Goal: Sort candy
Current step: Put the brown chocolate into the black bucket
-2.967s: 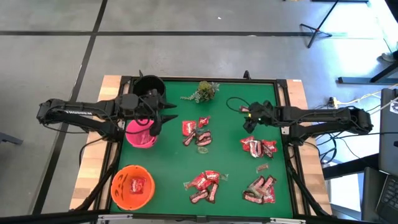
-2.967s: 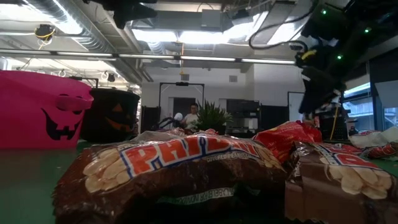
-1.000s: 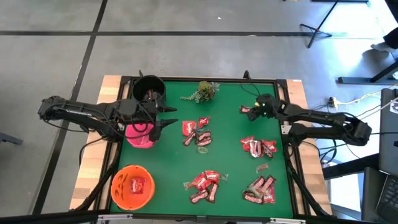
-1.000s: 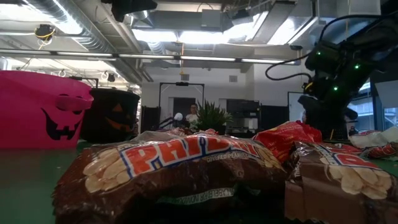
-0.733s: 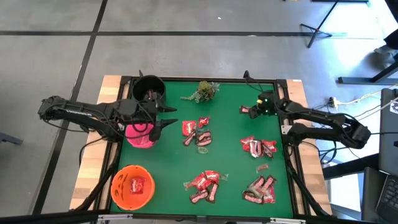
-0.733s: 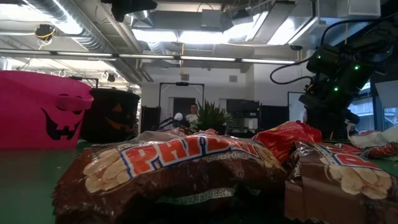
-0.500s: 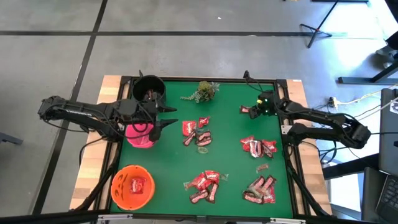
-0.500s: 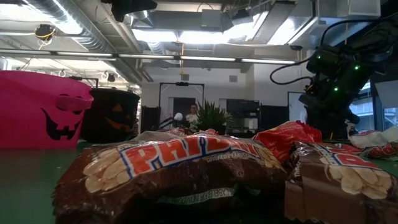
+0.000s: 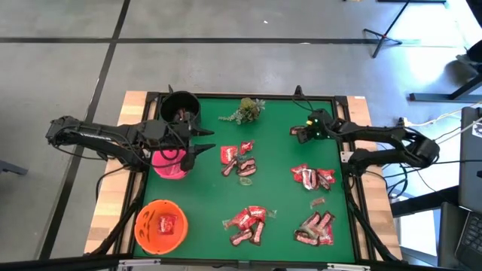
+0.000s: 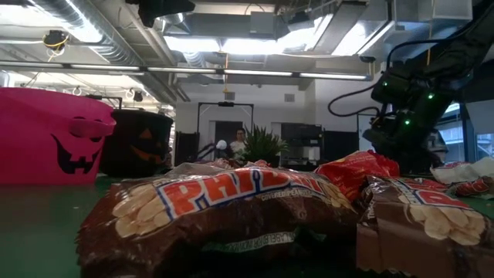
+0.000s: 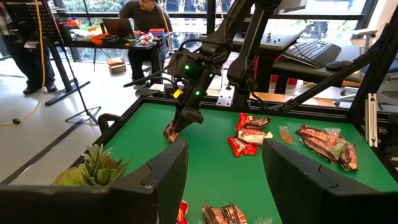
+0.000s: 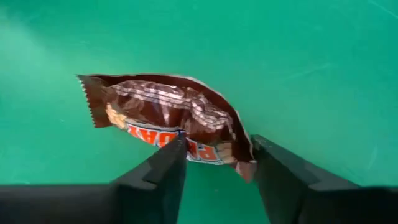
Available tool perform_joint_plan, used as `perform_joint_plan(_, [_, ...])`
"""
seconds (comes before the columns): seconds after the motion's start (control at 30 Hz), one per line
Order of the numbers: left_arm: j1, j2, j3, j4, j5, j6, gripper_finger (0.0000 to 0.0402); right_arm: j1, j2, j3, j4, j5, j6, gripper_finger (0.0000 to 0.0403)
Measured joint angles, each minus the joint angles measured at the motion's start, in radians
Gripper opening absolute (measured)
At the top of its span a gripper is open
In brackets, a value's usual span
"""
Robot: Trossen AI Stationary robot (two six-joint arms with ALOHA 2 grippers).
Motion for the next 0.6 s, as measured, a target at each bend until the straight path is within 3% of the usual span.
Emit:
perform_joint_plan(0.3, [0.0,0.0,0.0,0.0,0.0,-0.004,0.0195,0.0,-0.03,-0.002,0.001,-0.057,-0.051,0.002])
perform_joint_plan(0.6, [0.0,0.086,0.0,0.003,0.0,-0.032,0.0195,0.001,-0.183,-0.003,0.018,-0.159,-0.039,0.0011])
